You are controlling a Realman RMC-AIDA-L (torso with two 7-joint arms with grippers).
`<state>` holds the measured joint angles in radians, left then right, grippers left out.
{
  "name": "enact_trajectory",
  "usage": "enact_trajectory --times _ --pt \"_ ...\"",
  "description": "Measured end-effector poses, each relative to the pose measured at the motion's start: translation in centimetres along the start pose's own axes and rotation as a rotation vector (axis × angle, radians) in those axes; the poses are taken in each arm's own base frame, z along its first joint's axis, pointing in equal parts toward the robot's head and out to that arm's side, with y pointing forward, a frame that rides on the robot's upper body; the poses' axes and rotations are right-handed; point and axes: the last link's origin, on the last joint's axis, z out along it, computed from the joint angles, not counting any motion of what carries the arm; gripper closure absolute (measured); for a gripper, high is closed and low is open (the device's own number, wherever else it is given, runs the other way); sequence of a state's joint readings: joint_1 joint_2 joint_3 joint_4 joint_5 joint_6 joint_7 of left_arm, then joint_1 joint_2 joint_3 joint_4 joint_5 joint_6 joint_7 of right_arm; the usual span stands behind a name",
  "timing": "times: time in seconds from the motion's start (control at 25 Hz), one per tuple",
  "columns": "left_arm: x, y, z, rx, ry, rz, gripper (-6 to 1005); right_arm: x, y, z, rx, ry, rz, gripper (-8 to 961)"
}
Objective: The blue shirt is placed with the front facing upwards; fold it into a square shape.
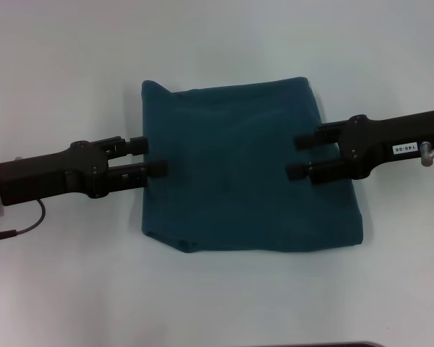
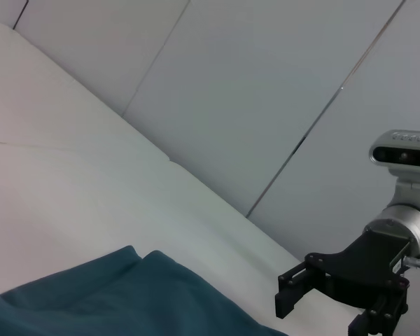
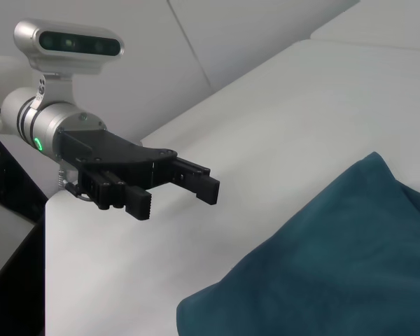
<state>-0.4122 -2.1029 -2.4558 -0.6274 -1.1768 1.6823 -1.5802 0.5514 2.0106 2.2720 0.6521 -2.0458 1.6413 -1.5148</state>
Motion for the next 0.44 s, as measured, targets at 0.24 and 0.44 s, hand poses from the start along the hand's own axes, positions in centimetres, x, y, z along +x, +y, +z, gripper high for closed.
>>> enact_trajectory --times 0.24,0.44 --pt "0.06 -0.01 0.02 -0.001 0.001 -0.008 200 -0.11 -0.03 -0.02 0.000 0.000 -0.001 156" --pt "0.18 -0.05 0.18 0.000 -0.001 -0.004 200 -0.12 -0.04 -0.03 0.000 0.000 0.000 156"
